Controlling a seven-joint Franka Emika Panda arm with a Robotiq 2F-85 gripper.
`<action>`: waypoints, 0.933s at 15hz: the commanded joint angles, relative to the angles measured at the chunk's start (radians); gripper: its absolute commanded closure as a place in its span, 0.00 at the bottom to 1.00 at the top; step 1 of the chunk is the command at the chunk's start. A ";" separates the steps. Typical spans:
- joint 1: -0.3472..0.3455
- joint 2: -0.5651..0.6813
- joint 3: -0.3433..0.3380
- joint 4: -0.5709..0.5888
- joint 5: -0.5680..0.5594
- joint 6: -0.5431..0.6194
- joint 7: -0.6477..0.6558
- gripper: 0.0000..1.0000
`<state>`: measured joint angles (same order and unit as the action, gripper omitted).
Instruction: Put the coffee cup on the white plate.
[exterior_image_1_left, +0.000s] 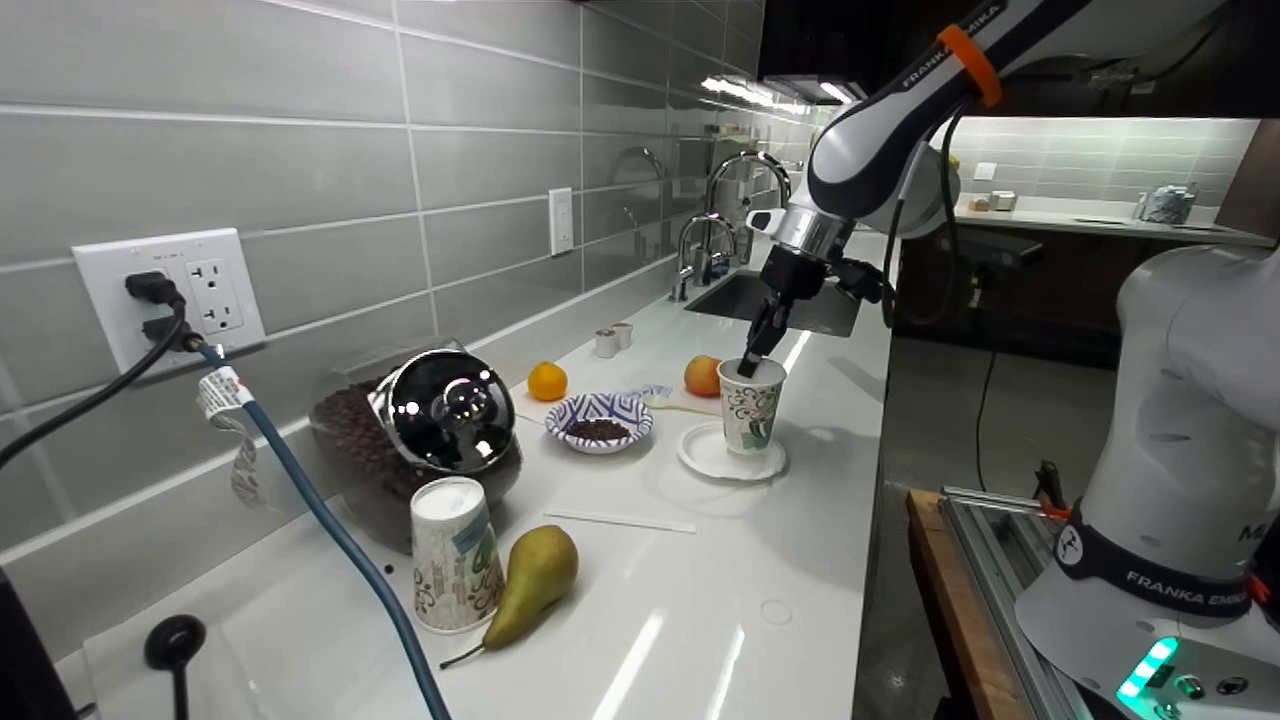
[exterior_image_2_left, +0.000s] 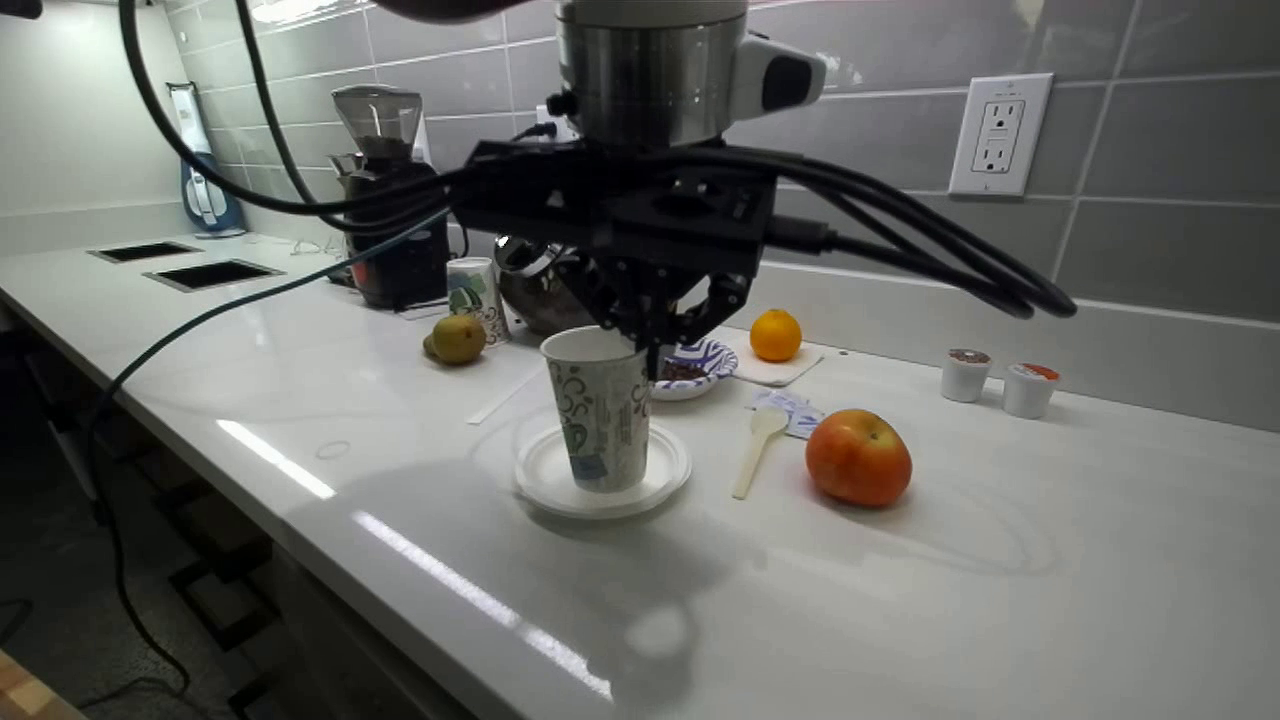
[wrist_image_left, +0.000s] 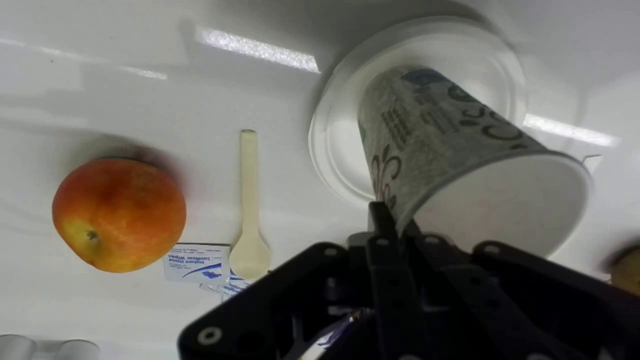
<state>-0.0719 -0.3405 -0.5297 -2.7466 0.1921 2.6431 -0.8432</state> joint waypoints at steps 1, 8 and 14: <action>0.025 0.013 0.012 0.001 0.059 0.025 -0.055 0.99; 0.044 0.027 0.013 0.001 0.100 0.045 -0.087 0.99; 0.067 0.038 -0.008 0.000 0.106 0.057 -0.091 0.99</action>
<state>-0.0287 -0.3211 -0.5247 -2.7466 0.2630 2.6699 -0.9003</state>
